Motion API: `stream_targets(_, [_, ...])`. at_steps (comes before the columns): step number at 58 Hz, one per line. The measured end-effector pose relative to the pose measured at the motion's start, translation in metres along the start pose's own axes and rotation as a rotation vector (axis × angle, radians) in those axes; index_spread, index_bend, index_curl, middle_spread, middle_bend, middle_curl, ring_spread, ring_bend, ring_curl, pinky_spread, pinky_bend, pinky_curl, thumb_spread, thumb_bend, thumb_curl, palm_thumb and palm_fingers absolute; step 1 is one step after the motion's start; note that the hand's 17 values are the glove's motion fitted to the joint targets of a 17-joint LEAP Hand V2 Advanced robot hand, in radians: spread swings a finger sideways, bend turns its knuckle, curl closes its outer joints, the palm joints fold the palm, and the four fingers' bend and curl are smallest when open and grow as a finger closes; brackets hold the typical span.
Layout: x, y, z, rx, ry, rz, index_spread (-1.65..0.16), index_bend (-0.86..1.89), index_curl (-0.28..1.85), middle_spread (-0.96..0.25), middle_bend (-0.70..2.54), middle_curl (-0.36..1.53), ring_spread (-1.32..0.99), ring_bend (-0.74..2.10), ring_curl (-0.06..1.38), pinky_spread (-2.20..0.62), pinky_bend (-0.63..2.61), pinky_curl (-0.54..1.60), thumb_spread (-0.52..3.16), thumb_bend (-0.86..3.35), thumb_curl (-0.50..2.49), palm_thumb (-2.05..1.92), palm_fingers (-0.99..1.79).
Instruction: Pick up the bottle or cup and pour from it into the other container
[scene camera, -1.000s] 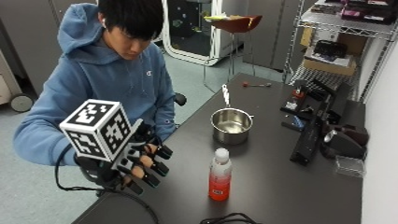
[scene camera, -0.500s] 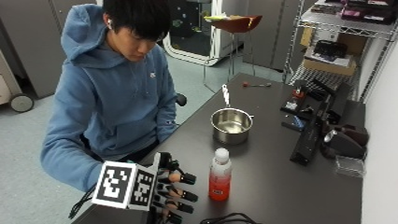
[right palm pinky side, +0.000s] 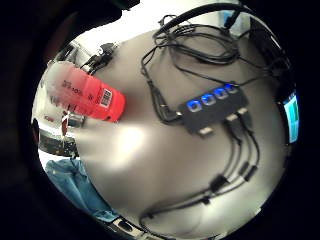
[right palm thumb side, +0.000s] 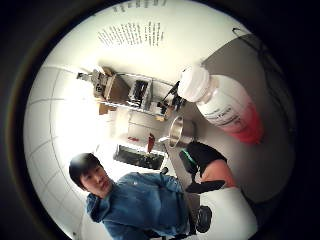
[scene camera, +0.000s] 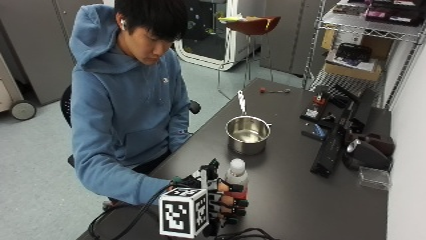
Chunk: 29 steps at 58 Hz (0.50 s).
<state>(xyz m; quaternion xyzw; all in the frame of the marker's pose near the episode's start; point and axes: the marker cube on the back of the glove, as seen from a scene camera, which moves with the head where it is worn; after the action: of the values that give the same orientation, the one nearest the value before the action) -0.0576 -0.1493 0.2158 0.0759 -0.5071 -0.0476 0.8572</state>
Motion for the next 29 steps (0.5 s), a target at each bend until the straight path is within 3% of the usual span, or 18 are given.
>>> stream_targets(15, [-0.004, -0.03, 0.052, 0.03, -0.208, 0.002, -0.37, 0.12, 0.17, 0.09, 0.18, 0.32, 0.12, 0.58, 0.3, 0.25, 0.78, 0.29, 0.82, -0.02, 0.37, 0.76, 0.19])
stream_targets(23, [-0.007, -0.04, 0.07, 0.092, -0.299, -0.002, -0.34, 0.15, 0.19, 0.1, 0.21, 0.33, 0.12, 0.6, 0.31, 0.23, 0.78, 0.29, 0.8, -0.02, 0.38, 0.83, 0.43])
stream_targets(29, [-0.012, -0.047, 0.078, 0.158, -0.33, 0.015, -0.22, 0.25, 0.26, 0.06, 0.28, 0.36, 0.02, 0.57, 0.3, 0.13, 0.66, 0.26, 0.75, 0.03, 0.43, 0.97, 0.83])
